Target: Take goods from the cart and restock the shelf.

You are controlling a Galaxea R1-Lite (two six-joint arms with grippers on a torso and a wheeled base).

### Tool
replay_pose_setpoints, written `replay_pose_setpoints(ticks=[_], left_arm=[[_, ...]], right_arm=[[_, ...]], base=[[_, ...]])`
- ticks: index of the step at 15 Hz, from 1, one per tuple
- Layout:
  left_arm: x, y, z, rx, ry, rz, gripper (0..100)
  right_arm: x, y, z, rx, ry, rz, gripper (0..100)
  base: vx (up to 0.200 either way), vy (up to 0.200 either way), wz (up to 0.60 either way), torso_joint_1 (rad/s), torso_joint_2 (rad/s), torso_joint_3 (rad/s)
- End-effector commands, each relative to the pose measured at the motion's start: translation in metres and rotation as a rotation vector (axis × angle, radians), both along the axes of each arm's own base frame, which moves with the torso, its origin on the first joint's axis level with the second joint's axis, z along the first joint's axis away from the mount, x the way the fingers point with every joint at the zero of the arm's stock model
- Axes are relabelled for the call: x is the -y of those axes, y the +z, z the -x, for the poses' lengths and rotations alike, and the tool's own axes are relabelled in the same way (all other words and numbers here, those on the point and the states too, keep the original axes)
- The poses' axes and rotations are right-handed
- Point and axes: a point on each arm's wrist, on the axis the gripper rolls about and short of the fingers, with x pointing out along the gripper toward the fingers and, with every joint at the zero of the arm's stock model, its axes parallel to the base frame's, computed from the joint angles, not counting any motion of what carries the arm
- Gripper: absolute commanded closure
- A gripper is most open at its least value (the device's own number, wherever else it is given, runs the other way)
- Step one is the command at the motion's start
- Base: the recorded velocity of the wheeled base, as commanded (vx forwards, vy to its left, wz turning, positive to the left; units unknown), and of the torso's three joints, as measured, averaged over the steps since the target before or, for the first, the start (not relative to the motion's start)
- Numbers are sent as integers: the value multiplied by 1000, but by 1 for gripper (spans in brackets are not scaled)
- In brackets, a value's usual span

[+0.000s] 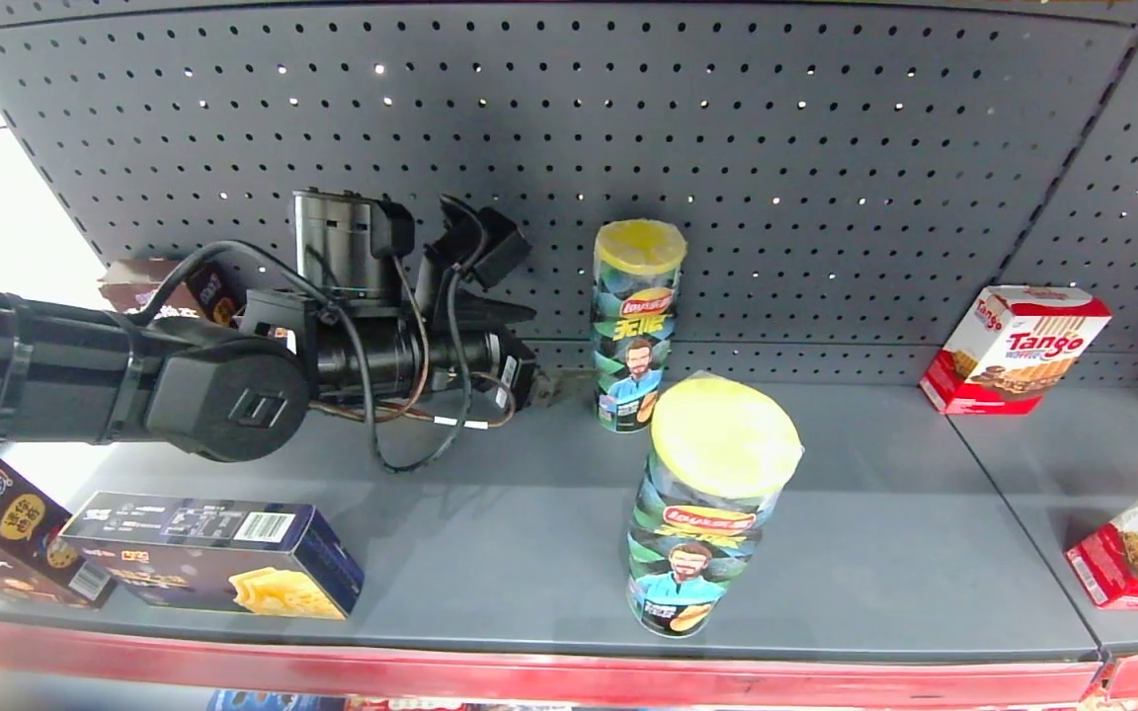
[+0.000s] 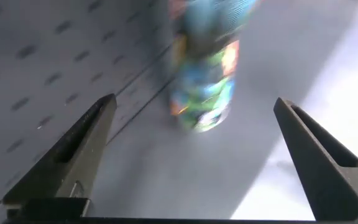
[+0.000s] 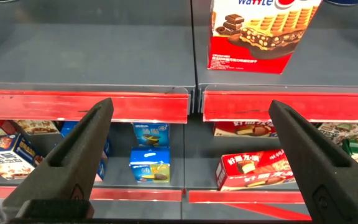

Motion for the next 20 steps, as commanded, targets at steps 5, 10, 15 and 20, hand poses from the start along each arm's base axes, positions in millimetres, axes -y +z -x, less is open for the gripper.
replay_pose_setpoints(ticks=[5,10,15,20], left_arm=[[17,6,-11,50,51,-2,0],[18,0,-20,50,82,-10,0],[15,-1,-22,48,111,-15,0],[17,-2,-28,54,126,-14,0]], right_arm=[[0,0,0,-1,0,1,0],[0,0,0,-1,0,1,0],[0,0,0,-1,0,1,0],[0,0,0,-1,0,1,0]], base=[[0,0,0,0,0,0],[0,0,0,0,0,0],[0,0,0,0,0,0],[0,0,0,0,0,0]])
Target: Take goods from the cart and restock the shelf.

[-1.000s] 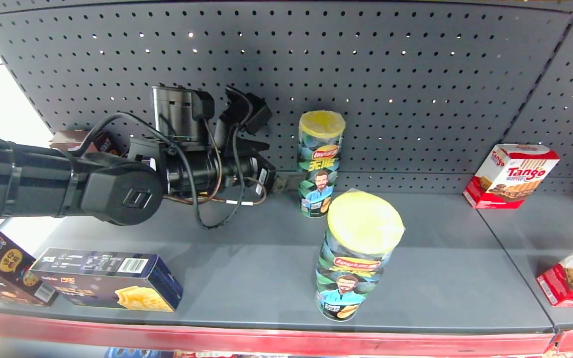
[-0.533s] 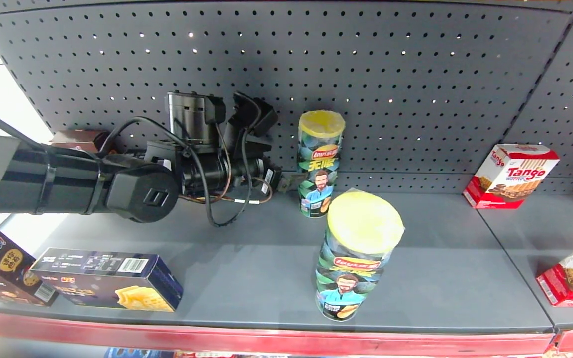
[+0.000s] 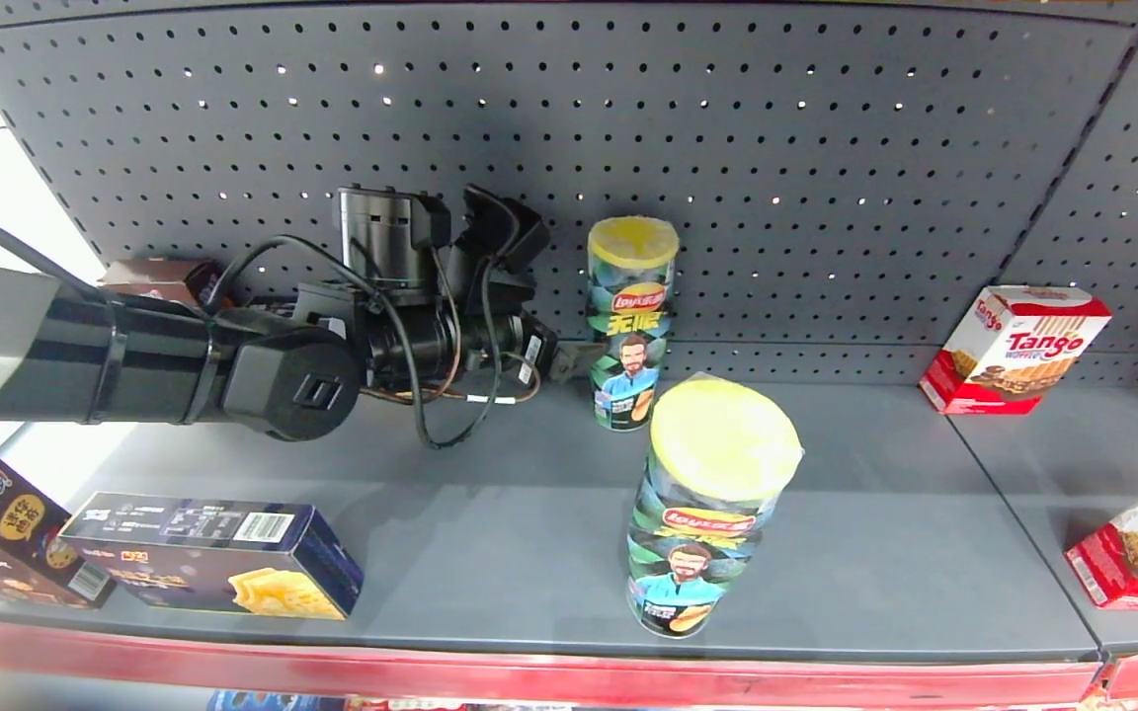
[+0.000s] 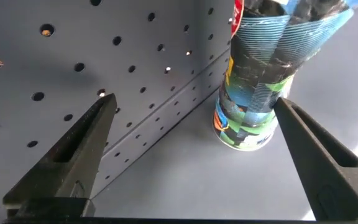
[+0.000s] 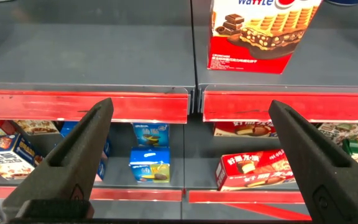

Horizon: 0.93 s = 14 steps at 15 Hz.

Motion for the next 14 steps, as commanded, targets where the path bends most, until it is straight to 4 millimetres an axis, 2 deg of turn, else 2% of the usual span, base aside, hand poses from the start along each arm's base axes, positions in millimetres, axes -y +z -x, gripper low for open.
replay_pose_setpoints(ticks=[1,9,12,14], left_arm=[[2,-1,-5,3,6,2,0],[-2,-5,-3,-6,51,-11,0],[-12,5,7,79,121,-18,0],[-15,3,10,113,155,-48,0]], right_arm=[[0,0,0,-1,0,1,0],[0,0,0,-1,0,1,0],[0,0,0,-1,0,1,0],[0,0,0,-1,0,1,0]], base=[[0,0,0,0,0,0],[0,0,0,0,0,0],[0,0,0,0,0,0],[0,0,0,0,0,0]])
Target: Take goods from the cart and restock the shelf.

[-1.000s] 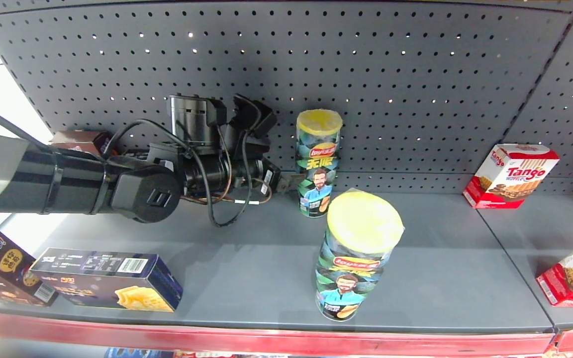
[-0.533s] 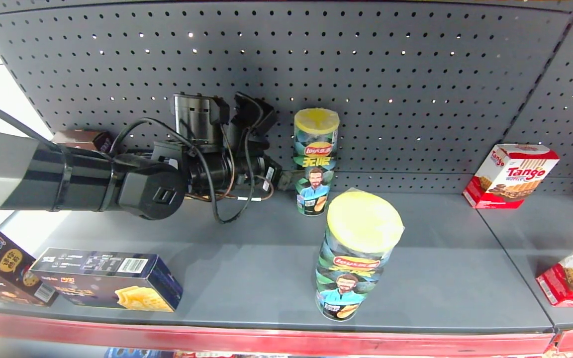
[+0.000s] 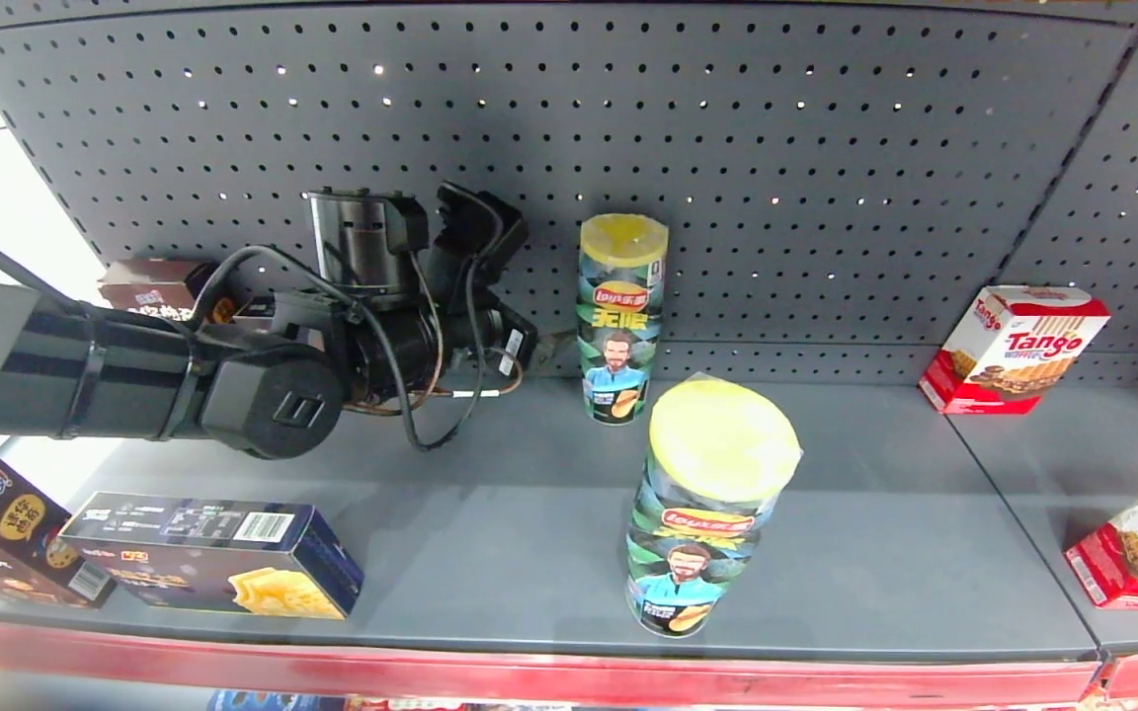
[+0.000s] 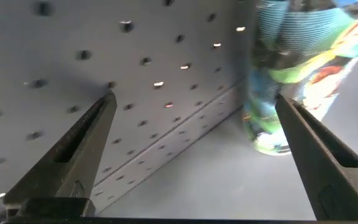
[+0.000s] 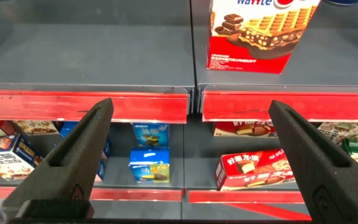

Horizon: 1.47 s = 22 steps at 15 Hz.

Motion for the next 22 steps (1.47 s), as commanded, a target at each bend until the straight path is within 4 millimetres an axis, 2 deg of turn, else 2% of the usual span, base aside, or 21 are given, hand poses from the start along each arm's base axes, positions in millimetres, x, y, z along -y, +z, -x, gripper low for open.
replay_pose_setpoints(ticks=[1,5,7,10,15,19,22], left_arm=[[-4,2,8,20,11,-6,0],[-5,-9,10,-7,54,-27,0],[-2,-23,2,-34,72,-46,0],[2,-32,-7,-31,82,-42,0],[12,-32,-15,-19,70,-32,0],[23,-30,-12,-10,42,-28,0],[24,-30,-12,-10,39,-28,0]], right_arm=[[0,0,0,-1,0,0,0],[0,0,0,-1,0,0,0],[0,0,0,-1,0,0,0],[0,0,0,-1,0,0,0],[0,0,0,-1,0,0,0],[0,0,0,-1,0,0,0],[0,0,0,-1,0,0,0]], base=[[0,0,0,0,0,0],[0,0,0,0,0,0],[0,0,0,0,0,0],[0,0,0,0,0,0],[0,0,0,0,0,0],[0,0,0,0,0,0],[0,0,0,0,0,0]])
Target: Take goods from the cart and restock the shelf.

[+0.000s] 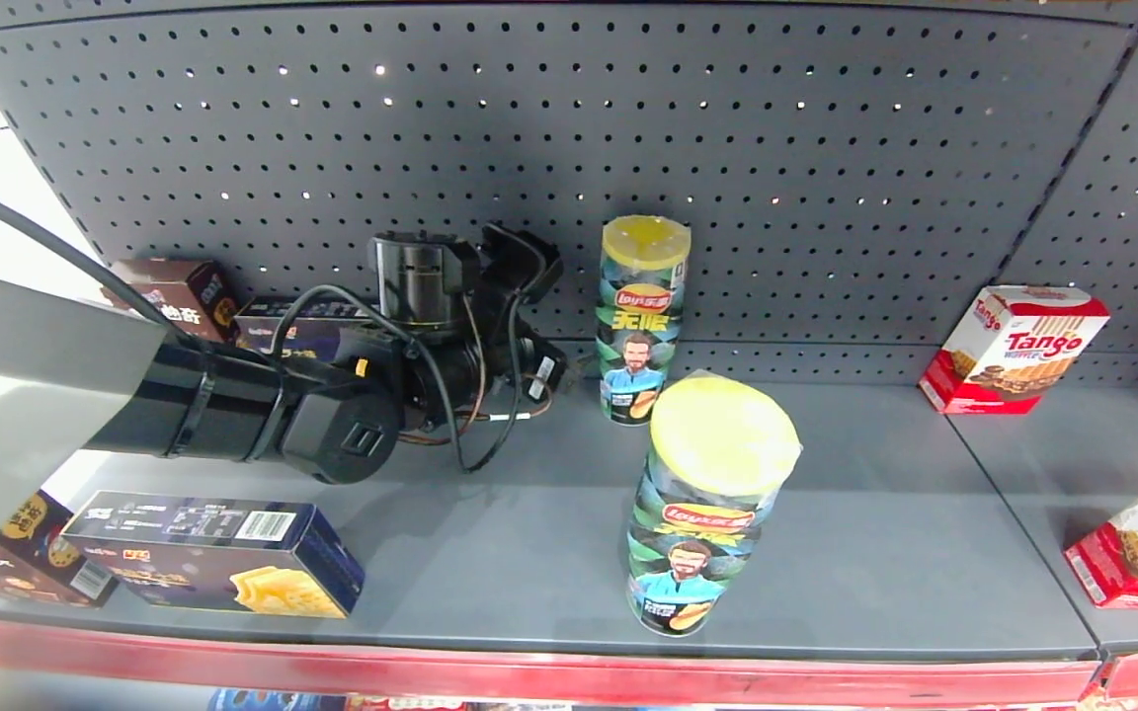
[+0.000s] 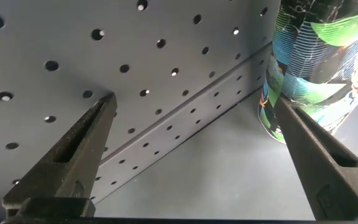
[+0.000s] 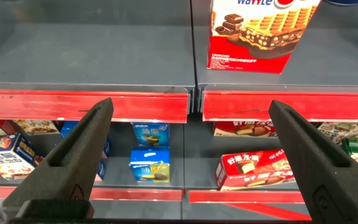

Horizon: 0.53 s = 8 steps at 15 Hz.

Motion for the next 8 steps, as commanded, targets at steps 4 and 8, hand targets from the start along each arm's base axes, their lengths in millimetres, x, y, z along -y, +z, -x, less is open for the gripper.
replay_pose_setpoints(ticks=[4,8], left_arm=[[3,1,2,4,-7,2,0],[-18,35,18,66,21,36,0]], right_arm=[[0,0,0,-1,0,1,0],[0,0,0,-1,0,1,0]], base=[[0,0,0,0,0,0],[0,0,0,0,0,0]])
